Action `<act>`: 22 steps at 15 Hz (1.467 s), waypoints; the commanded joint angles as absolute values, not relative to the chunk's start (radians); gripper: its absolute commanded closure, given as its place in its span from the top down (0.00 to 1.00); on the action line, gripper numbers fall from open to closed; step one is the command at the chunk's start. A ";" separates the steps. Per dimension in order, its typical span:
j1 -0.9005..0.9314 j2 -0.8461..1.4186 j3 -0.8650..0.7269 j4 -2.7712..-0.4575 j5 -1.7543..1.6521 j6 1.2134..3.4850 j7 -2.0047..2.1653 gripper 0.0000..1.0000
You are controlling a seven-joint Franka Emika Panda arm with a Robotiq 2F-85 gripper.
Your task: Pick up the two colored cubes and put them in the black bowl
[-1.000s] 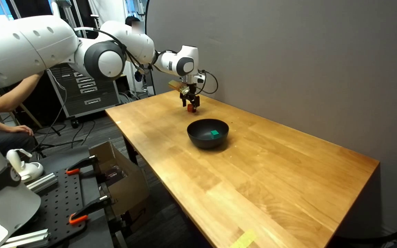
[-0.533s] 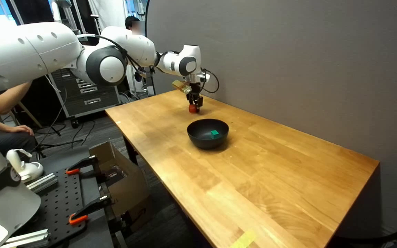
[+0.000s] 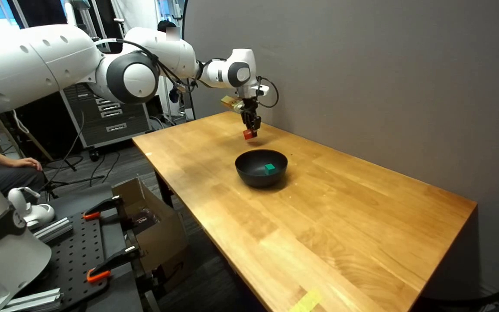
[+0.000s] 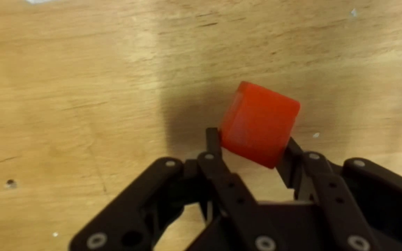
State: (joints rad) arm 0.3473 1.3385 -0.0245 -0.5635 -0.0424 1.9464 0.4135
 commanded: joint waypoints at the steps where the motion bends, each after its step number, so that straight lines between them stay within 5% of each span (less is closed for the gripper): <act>1: 0.336 1.261 -0.085 -0.579 -0.074 1.856 0.479 0.16; 12: 0.239 1.058 -0.204 -0.706 -0.051 1.676 0.614 0.16; 22: 0.164 0.828 -0.201 -1.129 0.021 1.692 0.661 0.16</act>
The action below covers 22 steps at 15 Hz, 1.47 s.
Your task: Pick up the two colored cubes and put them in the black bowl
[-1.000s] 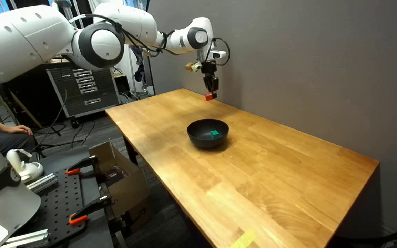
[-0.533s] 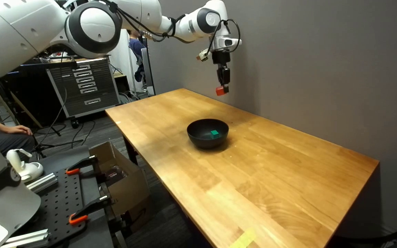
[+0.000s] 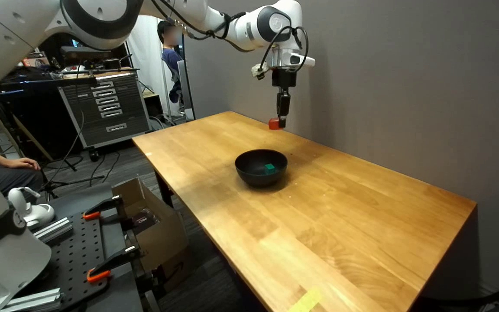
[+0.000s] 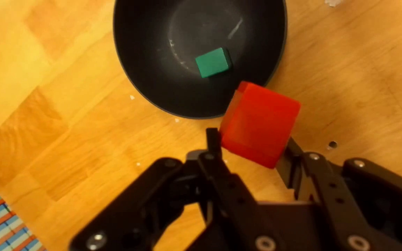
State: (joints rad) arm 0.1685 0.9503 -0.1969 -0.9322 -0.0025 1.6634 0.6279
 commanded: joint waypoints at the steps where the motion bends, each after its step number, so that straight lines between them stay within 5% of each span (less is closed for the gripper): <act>1: 0.159 0.806 -0.202 -1.174 0.026 1.698 0.667 0.16; 10: 0.106 0.622 -0.147 -1.584 0.020 1.856 0.668 0.16; 11: 0.105 0.602 -0.144 -1.631 0.021 1.897 0.664 0.66; 12: 0.107 0.580 -0.143 -1.681 0.016 1.934 0.663 0.67; 16: 0.114 0.476 -0.139 -1.881 -0.001 2.063 0.658 0.96; 22: 0.079 0.227 -0.062 -2.142 0.079 2.076 0.446 1.00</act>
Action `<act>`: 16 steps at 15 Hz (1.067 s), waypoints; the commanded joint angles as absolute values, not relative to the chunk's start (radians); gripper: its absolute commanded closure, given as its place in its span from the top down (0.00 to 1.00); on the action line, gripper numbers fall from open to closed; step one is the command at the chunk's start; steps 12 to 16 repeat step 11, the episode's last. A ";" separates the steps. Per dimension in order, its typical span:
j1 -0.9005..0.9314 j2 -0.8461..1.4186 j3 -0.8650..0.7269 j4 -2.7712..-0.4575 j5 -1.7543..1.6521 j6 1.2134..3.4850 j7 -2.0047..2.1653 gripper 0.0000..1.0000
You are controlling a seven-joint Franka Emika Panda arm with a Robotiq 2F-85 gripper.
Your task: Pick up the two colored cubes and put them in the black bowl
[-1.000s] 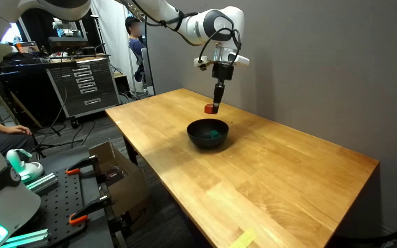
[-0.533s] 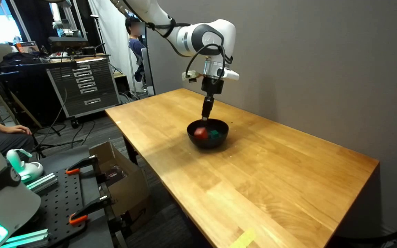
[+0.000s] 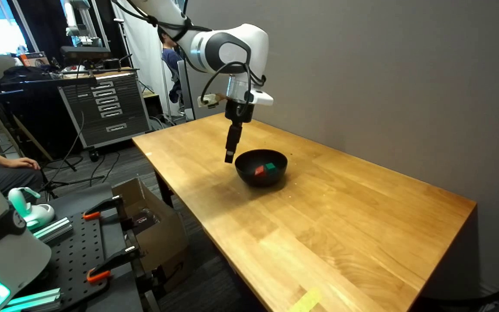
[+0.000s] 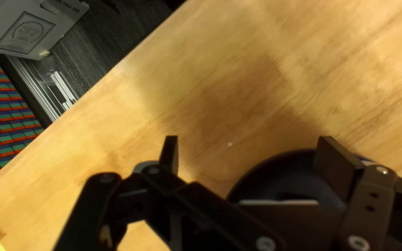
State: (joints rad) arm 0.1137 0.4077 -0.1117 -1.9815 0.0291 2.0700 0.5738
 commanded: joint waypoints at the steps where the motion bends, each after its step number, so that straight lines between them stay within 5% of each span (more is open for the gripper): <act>1: 0.077 0.175 -0.050 -2.176 0.097 2.050 0.399 1.00; 7: 0.056 -0.114 -0.021 -2.324 0.191 1.867 0.106 1.00; 8: 0.067 0.017 -0.015 -2.244 0.148 1.909 0.209 1.00; 16: 0.064 -0.020 -0.014 -2.260 0.152 1.898 0.200 1.00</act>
